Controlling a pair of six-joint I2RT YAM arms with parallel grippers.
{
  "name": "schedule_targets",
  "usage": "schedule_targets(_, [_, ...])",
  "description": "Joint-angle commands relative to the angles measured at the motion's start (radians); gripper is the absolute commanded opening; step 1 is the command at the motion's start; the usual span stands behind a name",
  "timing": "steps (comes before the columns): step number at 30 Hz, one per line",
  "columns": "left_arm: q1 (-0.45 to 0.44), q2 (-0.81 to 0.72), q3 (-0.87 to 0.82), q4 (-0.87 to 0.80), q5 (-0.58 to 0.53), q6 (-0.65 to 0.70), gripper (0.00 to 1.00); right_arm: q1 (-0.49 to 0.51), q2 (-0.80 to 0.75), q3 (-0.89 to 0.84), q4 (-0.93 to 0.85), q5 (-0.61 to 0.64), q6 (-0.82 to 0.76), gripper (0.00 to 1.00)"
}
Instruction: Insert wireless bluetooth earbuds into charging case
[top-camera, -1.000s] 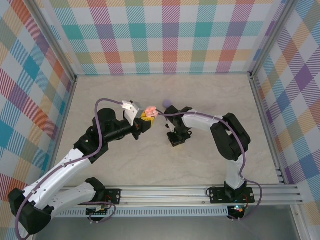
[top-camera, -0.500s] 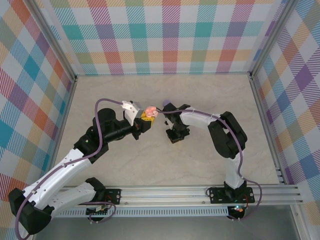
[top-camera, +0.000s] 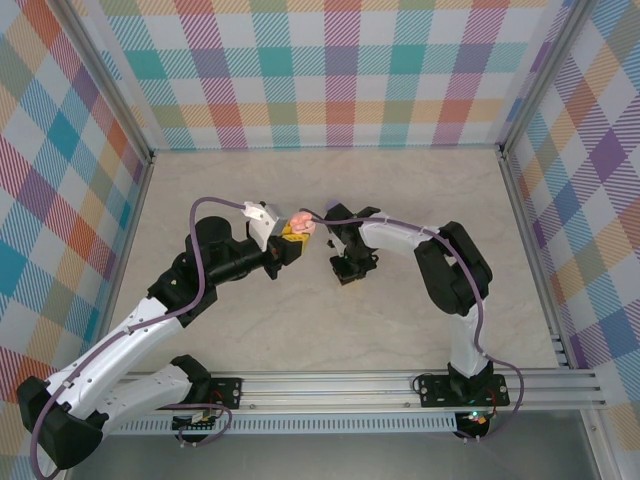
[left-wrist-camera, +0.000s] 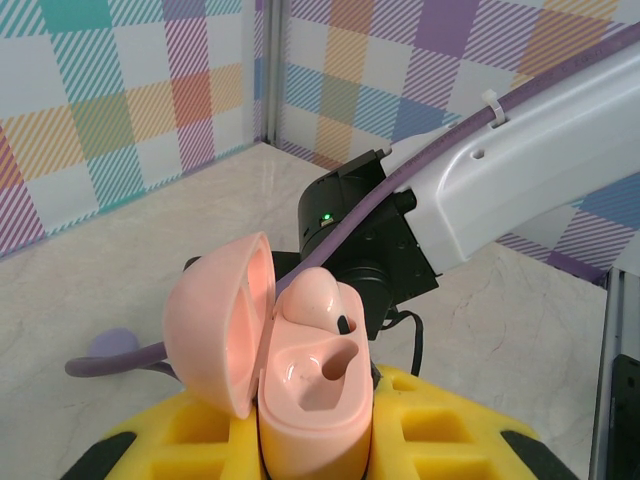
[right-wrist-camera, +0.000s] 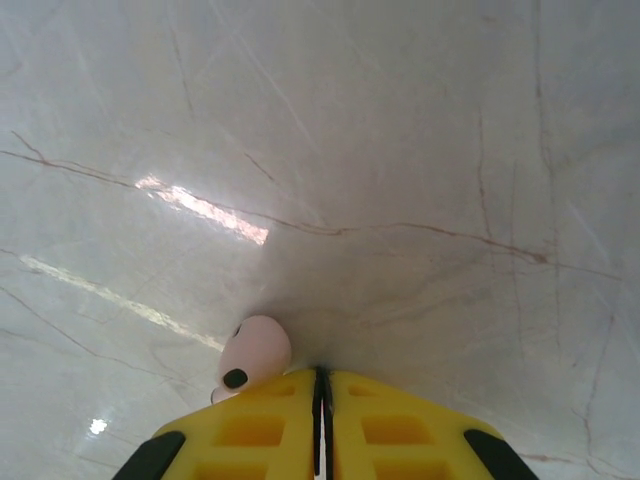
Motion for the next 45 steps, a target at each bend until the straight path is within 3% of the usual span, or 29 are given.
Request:
schedule_targets(1, [-0.011, -0.017, 0.012, 0.001, -0.008, 0.007, 0.08, 0.005, 0.023, 0.021, 0.092, -0.037, 0.0, 0.14])
schedule_targets(12, [-0.011, -0.027, 0.012, -0.004, -0.01, 0.008, 0.08, 0.006, -0.045, 0.041, 0.007, 0.095, 0.032, 0.19])
schedule_targets(16, [-0.01, -0.028, 0.012, -0.003, -0.011, 0.008, 0.08, 0.005, -0.086, 0.051, -0.014, 0.082, 0.041, 0.23])
schedule_targets(24, [-0.01, -0.027, 0.009, 0.002, -0.007, 0.007, 0.08, 0.005, -0.068, 0.104, -0.027, -0.029, 0.126, 0.41])
schedule_targets(45, [-0.01, -0.023, 0.009, 0.001, -0.008, 0.008, 0.08, 0.045, 0.076, 0.197, -0.101, 0.003, 0.244, 0.37])
